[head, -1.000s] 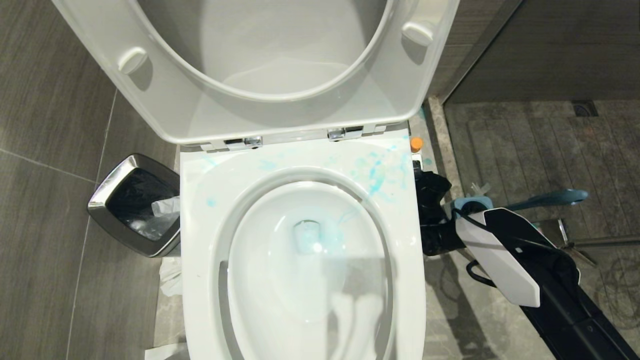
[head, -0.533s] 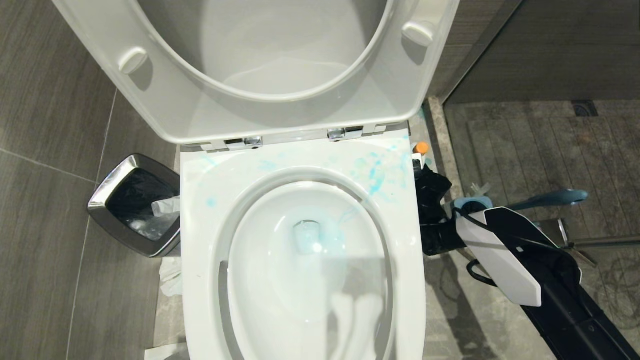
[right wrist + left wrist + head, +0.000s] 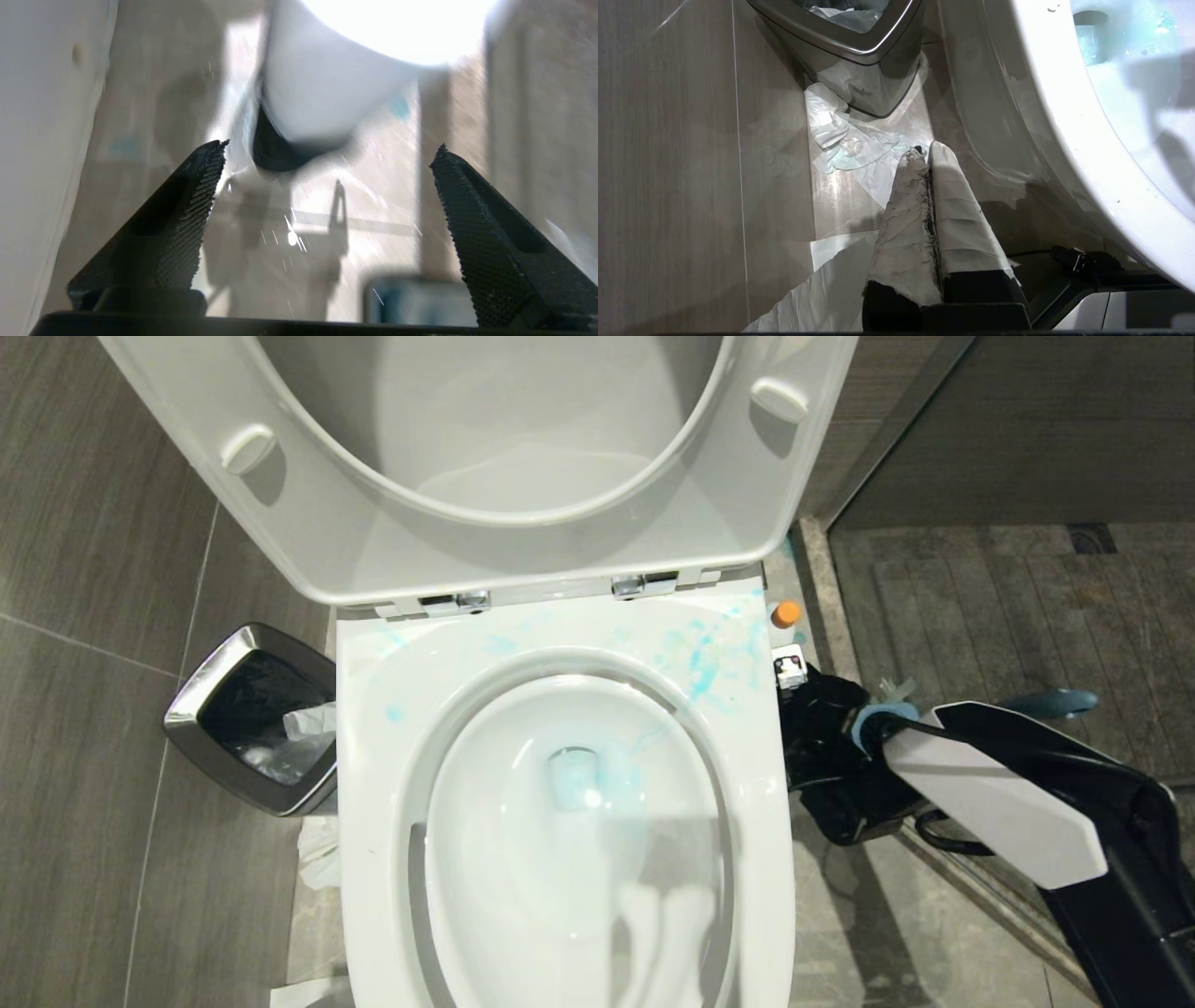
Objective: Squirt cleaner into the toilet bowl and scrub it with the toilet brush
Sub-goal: Place the cleaning agent on the floor, then scrub the toilet bowl
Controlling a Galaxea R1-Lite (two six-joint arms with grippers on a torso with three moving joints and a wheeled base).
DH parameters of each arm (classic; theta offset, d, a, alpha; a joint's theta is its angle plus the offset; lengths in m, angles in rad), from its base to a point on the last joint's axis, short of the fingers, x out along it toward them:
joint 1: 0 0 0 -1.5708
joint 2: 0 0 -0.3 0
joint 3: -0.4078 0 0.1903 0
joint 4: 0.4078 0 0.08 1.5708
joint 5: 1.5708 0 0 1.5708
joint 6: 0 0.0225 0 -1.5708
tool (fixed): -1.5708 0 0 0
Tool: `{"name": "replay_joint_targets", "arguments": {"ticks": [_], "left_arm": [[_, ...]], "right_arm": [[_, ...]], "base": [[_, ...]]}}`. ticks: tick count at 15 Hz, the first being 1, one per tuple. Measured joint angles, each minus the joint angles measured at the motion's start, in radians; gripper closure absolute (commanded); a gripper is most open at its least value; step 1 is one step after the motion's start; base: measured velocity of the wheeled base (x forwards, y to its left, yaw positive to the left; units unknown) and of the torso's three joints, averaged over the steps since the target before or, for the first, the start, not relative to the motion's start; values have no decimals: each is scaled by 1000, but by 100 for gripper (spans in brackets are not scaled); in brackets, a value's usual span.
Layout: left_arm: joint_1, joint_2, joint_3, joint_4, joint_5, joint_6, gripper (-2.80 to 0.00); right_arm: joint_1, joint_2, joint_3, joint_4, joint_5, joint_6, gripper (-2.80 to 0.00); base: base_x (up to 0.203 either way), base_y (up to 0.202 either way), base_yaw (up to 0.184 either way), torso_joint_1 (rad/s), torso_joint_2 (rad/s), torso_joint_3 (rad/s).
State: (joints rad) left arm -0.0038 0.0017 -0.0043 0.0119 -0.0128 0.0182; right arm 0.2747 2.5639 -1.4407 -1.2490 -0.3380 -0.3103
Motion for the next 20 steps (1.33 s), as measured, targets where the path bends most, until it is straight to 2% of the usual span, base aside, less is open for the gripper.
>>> {"name": "replay_joint_targets", "arguments": {"ticks": [6, 7, 11, 14, 17, 20], "left_arm": [[0, 0, 0, 0, 1, 0, 0], [0, 0, 0, 0, 0, 0, 0], [0, 0, 0, 0, 0, 0, 0], [0, 0, 0, 0, 1, 0, 0], [0, 0, 0, 0, 1, 0, 0], [0, 0, 0, 0, 0, 0, 0]], "right_arm": [[17, -350, 543, -126, -2, -2, -280], [30, -413, 625, -139, -3, 0, 0], [116, -635, 849, -158, -28, 23, 0], [194, -739, 920, -160, -123, 25, 0], [206, -789, 963, -158, -135, 35, 0], [210, -799, 1037, -148, -132, 130, 0]], "base": [[0, 0, 0, 0, 0, 0], [0, 0, 0, 0, 0, 0], [0, 0, 0, 0, 0, 0], [0, 0, 0, 0, 0, 0], [0, 0, 0, 0, 0, 0], [0, 0, 0, 0, 0, 0]]}}
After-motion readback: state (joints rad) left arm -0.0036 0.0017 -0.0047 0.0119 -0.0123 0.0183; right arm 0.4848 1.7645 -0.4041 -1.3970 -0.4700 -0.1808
